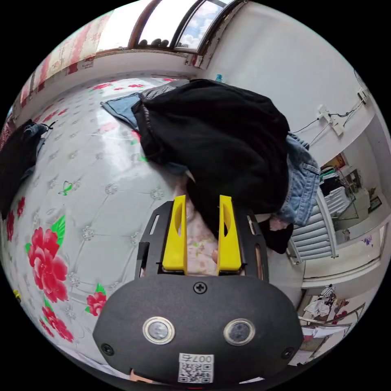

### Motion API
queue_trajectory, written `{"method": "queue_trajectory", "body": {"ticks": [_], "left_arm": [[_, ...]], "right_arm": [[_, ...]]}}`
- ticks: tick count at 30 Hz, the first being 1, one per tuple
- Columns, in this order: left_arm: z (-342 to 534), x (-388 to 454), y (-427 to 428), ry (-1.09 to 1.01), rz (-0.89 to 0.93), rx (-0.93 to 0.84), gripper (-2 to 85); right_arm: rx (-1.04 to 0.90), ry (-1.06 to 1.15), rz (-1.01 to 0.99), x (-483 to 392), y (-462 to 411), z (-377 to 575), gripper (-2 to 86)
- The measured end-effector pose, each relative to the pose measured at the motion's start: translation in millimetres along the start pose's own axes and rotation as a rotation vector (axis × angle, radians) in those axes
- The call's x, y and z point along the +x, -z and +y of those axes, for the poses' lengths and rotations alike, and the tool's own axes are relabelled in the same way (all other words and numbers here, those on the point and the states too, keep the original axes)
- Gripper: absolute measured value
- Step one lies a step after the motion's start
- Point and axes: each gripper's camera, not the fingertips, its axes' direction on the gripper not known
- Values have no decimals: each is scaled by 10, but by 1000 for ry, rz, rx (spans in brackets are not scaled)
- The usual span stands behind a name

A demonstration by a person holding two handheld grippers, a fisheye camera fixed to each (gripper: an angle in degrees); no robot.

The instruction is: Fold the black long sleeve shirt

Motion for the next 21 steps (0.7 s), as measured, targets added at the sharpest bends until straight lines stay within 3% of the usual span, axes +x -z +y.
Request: {"method": "queue_trajectory", "body": {"ticks": [4, 9, 14, 18, 21], "left_arm": [[-132, 413, -207, -92, -74, -34, 97], [-238, 430, -237, -110, -36, -49, 88], [-222, 577, -207, -62, -64, -27, 70], [-50, 782, -82, -118, 44, 58, 70], [154, 967, 114, -189, 132, 131, 84]], "right_arm": [[-118, 107, 36, -40, -362, -136, 98], [-177, 181, 143, -530, -416, -297, 47], [-69, 276, -455, -958, 287, 131, 10], [14, 298, -730, -1493, 941, 810, 5], [-46, 483, -925, -2302, 1517, 1495, 6]]}}
